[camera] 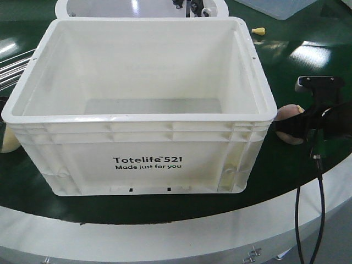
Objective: Place moving items into box and shelve
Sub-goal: 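Close both grippers on the pink and cream plush balls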
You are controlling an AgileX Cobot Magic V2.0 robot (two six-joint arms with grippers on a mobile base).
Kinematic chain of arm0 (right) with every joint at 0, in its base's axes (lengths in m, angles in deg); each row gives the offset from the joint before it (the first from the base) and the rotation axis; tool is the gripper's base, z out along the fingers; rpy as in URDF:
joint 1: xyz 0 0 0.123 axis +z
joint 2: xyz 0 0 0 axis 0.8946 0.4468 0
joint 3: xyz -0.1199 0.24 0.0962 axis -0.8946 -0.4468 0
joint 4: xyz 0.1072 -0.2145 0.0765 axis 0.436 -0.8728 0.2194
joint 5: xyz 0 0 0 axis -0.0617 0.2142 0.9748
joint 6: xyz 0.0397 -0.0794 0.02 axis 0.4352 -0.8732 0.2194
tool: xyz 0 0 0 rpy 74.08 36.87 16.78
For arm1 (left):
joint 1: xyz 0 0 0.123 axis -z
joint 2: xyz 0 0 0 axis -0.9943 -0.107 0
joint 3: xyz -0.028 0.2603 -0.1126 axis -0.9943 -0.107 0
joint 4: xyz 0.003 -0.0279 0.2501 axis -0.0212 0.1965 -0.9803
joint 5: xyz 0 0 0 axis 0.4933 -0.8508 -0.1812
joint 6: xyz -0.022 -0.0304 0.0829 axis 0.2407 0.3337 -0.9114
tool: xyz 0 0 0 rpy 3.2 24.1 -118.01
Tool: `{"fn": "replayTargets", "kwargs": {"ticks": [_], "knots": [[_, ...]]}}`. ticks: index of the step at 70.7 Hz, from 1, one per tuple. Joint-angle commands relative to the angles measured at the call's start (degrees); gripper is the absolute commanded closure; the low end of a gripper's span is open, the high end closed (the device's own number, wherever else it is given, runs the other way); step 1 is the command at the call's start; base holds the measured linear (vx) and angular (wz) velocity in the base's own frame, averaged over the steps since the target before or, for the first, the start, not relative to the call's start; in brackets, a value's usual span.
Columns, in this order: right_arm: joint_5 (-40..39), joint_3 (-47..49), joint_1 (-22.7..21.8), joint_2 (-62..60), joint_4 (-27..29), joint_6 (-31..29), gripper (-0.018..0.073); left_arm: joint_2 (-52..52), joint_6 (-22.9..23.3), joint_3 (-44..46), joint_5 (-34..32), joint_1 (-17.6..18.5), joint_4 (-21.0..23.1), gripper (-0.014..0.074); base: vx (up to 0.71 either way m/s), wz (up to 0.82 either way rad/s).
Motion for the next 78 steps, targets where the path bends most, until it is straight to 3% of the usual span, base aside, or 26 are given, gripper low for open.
{"fn": "replayTargets", "kwargs": {"ticks": [1,35,45,58,78], "knots": [[-2.5,1.5,-0.3,-1.9,0.0,-0.2,0.0574,0.7,0.6,1.7,-2.3,0.0,0.4,0.0041,0.00,0.00],[-2.5,1.5,-0.3,-1.9,0.0,-0.2,0.0574,-6.2,0.6,1.7,0.4,0.0,0.4,0.0055,0.00,0.00],[-2.6,1.5,-0.3,-1.9,0.0,-0.2,0.0574,-7.5,0.6,1.7,3.0,0.0,0.4,0.0216,0.00,0.00],[-2.8,1.5,-0.3,-1.9,0.0,-0.3,0.0574,-7.6,0.5,1.7,4.6,0.0,0.4,0.0625,0.00,0.00],[-3.2,1.5,-0.3,-1.9,0.0,-0.3,0.0574,-7.0,0.6,1.9,3.6,0.0,0.5,0.0624,0.00,0.00]]}}
